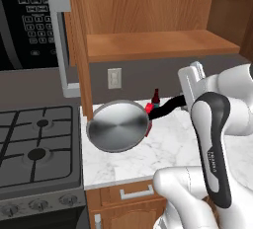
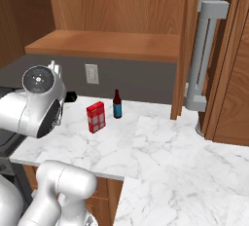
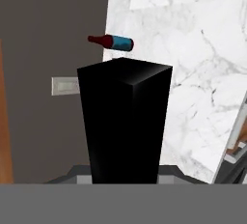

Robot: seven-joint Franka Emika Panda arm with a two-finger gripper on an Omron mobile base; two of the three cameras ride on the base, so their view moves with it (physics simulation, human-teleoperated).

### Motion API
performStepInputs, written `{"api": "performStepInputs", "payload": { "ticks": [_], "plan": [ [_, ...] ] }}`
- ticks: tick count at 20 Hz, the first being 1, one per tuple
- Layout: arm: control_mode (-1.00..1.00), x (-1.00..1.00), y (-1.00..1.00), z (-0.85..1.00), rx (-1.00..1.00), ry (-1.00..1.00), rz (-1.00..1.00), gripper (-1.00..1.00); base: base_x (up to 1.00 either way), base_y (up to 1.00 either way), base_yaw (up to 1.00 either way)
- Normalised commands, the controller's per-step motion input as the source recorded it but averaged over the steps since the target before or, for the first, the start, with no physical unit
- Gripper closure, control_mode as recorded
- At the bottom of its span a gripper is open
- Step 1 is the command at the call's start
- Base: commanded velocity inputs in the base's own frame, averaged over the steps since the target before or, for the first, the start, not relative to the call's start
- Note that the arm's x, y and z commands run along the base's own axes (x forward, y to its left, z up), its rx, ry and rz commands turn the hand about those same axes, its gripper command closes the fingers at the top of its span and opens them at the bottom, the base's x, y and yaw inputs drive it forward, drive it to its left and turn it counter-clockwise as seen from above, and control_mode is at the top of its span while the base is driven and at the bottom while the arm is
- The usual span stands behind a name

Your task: Pick the pan from the cabinet and place it on the stove. Then turn on the stove burner for the pan.

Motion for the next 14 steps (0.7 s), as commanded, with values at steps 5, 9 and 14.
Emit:
{"api": "performStepInputs", "payload": {
  "ticks": [5,9,14],
  "plan": [
    [-1.00,0.00,0.37,-0.24,0.08,0.03,0.07,1.00,0.00,0.00,0.00],
    [-1.00,0.04,0.46,-0.20,0.07,0.05,0.04,1.00,0.00,0.00,0.00],
    [-1.00,0.07,0.45,-0.19,0.06,0.08,0.04,1.00,0.00,0.00,0.00]
  ]
}}
